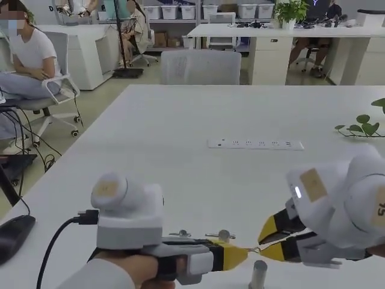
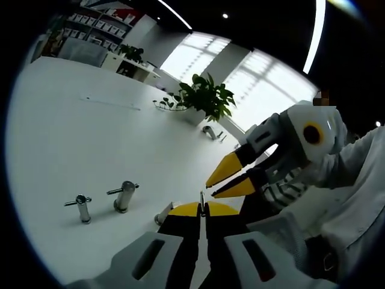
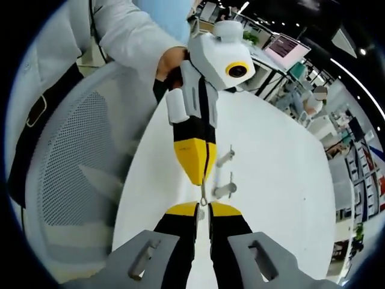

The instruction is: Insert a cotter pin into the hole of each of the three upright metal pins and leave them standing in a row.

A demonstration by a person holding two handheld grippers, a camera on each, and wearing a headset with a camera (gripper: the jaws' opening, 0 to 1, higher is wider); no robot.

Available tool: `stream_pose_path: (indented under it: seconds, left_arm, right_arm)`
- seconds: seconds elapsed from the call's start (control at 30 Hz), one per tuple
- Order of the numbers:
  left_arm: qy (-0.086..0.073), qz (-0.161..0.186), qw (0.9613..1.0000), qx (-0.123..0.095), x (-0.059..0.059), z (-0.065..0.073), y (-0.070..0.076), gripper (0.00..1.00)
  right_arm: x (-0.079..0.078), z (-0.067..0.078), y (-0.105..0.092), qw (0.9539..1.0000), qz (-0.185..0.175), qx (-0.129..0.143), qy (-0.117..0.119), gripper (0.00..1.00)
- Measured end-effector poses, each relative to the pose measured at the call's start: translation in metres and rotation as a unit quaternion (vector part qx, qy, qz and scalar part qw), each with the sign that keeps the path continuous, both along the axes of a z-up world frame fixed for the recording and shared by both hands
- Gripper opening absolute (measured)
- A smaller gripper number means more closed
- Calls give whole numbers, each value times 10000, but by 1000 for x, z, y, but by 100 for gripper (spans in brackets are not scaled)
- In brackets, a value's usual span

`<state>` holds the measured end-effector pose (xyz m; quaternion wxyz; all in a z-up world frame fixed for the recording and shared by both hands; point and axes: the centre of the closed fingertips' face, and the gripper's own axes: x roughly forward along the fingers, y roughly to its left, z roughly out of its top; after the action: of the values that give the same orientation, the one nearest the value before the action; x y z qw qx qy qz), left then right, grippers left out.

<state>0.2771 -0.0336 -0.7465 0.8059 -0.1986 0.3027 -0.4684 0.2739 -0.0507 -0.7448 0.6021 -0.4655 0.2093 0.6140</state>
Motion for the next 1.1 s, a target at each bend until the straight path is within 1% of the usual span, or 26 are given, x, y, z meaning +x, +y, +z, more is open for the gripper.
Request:
stream_pose_path:
  seconds: [0.03,0.07,0.13,0.17,0.2,0.23,0.33,0.37,0.4,0.43,0.5,0.57,0.6,0.67,0.73,0.77,0.83,0.87,0.9,0.97,1.03,1.1]
  left_arm:
    - [-44,-20,10000,38,-1,0,0,0]
    - [-160,-68,9998,92,-2,-1,0,0]
    - [-266,-137,9995,124,-4,0,-1,0]
    - [-401,-204,9988,190,-5,0,-1,0]
    - [-497,-242,9982,244,-6,0,-1,0]
    - [-555,-302,9975,303,-8,-1,-1,0]
    - [-776,-415,9953,408,-9,-1,-1,0]
    - [-817,-442,9948,423,-10,0,-1,0]
    - [-895,-499,9939,411,-11,2,-1,0]
    - [-908,-519,9937,400,-12,3,-2,0]
    - [-974,-548,9926,471,-12,2,-1,0]
    - [-1112,-639,9905,486,-14,3,0,0]
    - [-1157,-653,9897,527,-14,3,0,0]
    - [-1350,-795,9858,599,-17,4,0,0]
    - [-1424,-847,9842,628,-18,4,1,0]
    - [-1509,-915,9821,664,-20,4,1,0]
    - [-1609,-990,9792,733,-21,3,1,0]
    - [-1622,-1012,9787,748,-22,2,2,0]
    - [-1732,-1096,9759,743,-24,3,2,0]
    - [-1881,-1208,9719,742,-28,6,1,0]
    - [-1975,-1269,9693,736,-29,7,1,0]
    - [-2020,-1308,9677,745,-30,7,1,0]
  right_arm:
    - [0,0,0,10000,-20,11,42,8]
    - [-2,0,0,9999,-55,62,142,8]
    - [-3,0,0,9992,-163,156,330,9]
    - [-4,0,0,9985,-235,202,455,10]
    - [-6,1,2,9973,-289,311,603,10]
    - [-6,1,2,9965,-330,348,685,10]
    - [-5,2,1,9950,-387,419,820,10]
    - [-5,2,1,9943,-408,432,880,10]
    - [-6,2,1,9934,-447,460,950,10]
    - [-8,2,1,9917,-488,502,1077,10]
    - [-11,2,2,9887,-535,566,1279,10]
    - [-11,2,2,9876,-547,580,1351,10]
    - [-12,1,2,9871,-557,573,1386,11]
    - [-13,0,1,9859,-569,569,1468,11]
    - [-15,-1,1,9847,-569,587,1540,11]
    - [-16,-1,2,9841,-582,604,1565,11]
    - [-17,-2,3,9824,-596,640,1653,11]
    - [-18,-2,3,9812,-605,662,1708,11]
    - [-20,-3,4,9796,-604,698,1783,12]
    - [-22,-3,5,9781,-569,739,1859,12]
    - [-27,-3,6,9754,-523,778,1996,13]
    - [-30,-2,8,9738,-437,846,2063,13]
